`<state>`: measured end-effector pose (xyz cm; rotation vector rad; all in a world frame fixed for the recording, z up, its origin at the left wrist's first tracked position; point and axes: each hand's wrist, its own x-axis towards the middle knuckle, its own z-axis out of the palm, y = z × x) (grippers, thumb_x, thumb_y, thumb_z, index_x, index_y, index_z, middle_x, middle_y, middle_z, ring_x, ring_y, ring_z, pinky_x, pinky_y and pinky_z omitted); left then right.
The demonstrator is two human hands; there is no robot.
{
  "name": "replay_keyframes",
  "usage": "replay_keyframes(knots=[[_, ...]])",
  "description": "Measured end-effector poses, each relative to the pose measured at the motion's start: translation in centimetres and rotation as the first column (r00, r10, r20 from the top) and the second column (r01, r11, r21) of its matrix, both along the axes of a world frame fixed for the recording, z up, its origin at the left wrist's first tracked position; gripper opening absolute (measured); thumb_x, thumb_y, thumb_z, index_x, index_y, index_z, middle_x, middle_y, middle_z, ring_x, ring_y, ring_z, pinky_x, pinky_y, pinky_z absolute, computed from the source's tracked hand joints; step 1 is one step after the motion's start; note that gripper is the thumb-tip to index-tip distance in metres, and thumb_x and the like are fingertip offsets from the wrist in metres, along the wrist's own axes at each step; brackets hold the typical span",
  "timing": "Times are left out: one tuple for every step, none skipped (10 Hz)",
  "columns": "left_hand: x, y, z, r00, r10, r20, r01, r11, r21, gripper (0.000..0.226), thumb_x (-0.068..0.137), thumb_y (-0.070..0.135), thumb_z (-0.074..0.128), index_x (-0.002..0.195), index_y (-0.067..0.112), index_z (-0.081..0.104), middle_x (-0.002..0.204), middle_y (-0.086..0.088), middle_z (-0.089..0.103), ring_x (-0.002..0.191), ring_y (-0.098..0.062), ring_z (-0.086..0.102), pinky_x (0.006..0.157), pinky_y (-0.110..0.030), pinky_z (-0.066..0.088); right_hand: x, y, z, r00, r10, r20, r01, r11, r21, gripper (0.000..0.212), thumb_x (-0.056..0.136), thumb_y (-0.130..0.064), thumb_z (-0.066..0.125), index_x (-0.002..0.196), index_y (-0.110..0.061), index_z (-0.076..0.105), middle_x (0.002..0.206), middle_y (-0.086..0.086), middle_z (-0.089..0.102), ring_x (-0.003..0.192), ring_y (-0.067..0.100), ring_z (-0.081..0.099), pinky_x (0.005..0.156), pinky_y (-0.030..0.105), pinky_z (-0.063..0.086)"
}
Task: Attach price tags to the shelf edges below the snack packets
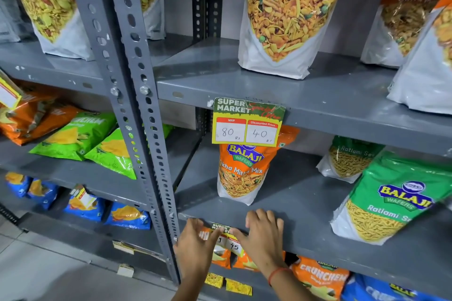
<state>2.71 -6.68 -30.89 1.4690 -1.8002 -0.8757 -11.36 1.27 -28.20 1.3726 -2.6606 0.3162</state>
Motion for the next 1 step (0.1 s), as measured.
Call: replay_keyframes(knots=[[0.62,0.95,-0.26,0.997,0.046,0.055,-0.048,0.998,0.043,0.044,0.066,0.07,0.065,0.082,0.033,0.049,0.082,0.01,0.065,0.079,-0.014,0.06,0.084,-0.043,0.042,0.39,1.05,0.29,0.999,0.001,0.034,0.0,0.999,-0.035,0.04,0.066,-0.059,0.073,0.069,-0.027,0.049,0.071,-0.005,0.057,0.072,0.02,0.05,0.062,0.038,0.033]])
